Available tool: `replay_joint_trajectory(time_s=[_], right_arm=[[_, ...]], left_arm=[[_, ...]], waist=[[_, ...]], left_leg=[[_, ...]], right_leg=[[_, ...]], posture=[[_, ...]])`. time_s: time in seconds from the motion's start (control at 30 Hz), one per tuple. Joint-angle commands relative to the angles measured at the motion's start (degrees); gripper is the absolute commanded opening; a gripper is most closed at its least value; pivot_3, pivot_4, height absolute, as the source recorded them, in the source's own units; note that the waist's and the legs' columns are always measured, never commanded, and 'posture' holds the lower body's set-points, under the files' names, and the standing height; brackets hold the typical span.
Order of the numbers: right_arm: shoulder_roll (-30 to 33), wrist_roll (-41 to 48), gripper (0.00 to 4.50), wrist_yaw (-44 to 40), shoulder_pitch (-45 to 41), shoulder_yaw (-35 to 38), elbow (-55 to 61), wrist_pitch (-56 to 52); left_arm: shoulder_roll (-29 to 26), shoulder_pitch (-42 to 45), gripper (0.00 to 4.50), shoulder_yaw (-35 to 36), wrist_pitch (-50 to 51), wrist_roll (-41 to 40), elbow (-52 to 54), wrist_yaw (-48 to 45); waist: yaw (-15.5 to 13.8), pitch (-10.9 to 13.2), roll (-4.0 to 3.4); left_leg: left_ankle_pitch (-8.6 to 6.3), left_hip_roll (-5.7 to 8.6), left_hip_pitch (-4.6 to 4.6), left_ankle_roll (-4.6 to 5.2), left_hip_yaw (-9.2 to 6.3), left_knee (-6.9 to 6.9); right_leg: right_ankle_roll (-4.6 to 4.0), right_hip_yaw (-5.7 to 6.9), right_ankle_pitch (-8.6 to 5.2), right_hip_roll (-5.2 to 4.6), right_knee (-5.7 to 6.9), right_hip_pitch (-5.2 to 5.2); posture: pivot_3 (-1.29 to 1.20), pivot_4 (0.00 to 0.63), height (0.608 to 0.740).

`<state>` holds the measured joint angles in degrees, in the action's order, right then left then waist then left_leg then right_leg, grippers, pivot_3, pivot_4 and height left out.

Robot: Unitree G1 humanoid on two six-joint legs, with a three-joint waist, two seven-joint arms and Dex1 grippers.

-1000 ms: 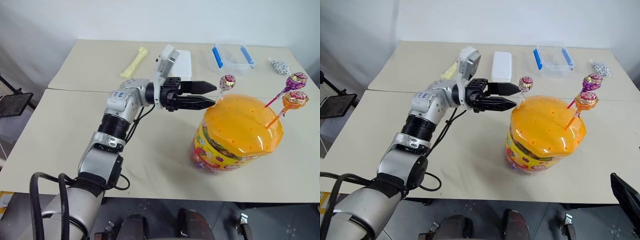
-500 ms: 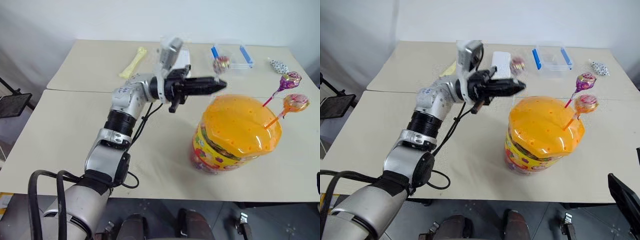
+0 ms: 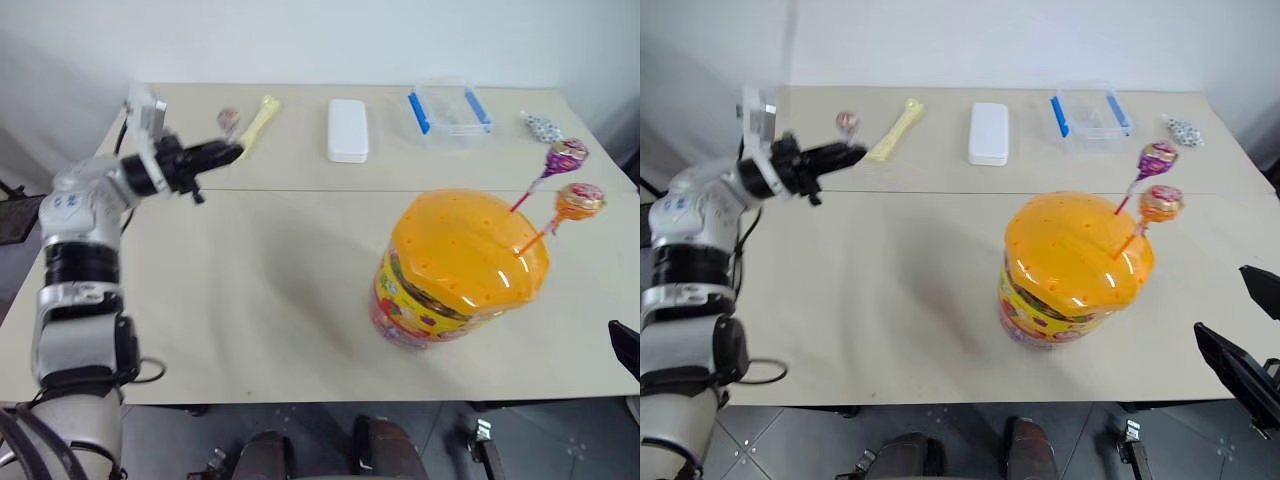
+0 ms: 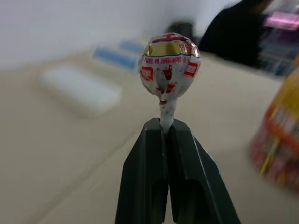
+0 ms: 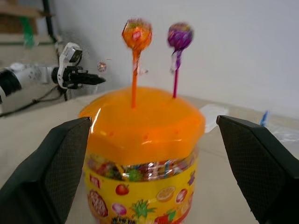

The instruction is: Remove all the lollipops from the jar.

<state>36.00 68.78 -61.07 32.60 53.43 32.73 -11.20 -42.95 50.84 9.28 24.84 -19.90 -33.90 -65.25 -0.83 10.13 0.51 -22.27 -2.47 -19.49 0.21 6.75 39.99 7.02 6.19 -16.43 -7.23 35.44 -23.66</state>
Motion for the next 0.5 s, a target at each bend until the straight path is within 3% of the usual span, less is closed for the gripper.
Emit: replay_joint_trajectory(time_s=[0.03, 0.13, 0.37, 0.5], right_arm=[[2.57, -1.81, 4.50, -3.88, -0.34, 0.23, 0.13, -0.46], [2.90, -0.36, 4.50, -4.85, -1.25, -0.88, 1.90, -1.23], [3.79, -5.21, 4.50, -13.49, 0.27, -6.40, 3.85, -1.76], [3.00, -7.37, 4.50, -13.56, -0.26, -6.83, 2.52, -1.45]], left_arm=[[-8.57, -11.56, 0.02, 0.60, 8.70, 2.99, 9.47, 3.30], [-13.27, -21.11, 0.02, 1.58, 13.09, 3.10, 14.21, 4.03], [-18.83, -30.21, 0.02, 4.42, 17.49, 4.00, 9.11, 6.71], [-20.12, -30.46, 0.98, 3.14, 19.37, 2.59, 8.89, 3.28]], waist=[[-0.34, 0.02, 0.04], [-0.74, 0.03, 0.08], [-1.24, -0.03, 0.19], [-0.89, -0.04, 0.18]], left_leg=[[-0.03, 0.00, -0.01, 0.03, 0.02, 0.04], [-0.09, -0.04, 0.04, 0.05, 0.06, 0.07], [-0.13, -0.12, 0.20, 0.02, 0.06, 0.09], [-0.15, -0.10, 0.25, 0.01, 0.21, 0.08]], right_leg=[[0.00, -0.02, 0.00, -0.01, -0.01, 0.00], [0.00, -0.04, 0.00, -0.03, 0.01, 0.02], [-0.03, -0.04, -0.02, -0.06, 0.06, 0.06], [-0.04, -0.02, -0.02, -0.06, 0.14, 0.06]], posture=[[0.00, 0.150, 0.740], [0.00, 0.150, 0.740], [0.00, 0.150, 0.740], [0.00, 0.150, 0.740]])
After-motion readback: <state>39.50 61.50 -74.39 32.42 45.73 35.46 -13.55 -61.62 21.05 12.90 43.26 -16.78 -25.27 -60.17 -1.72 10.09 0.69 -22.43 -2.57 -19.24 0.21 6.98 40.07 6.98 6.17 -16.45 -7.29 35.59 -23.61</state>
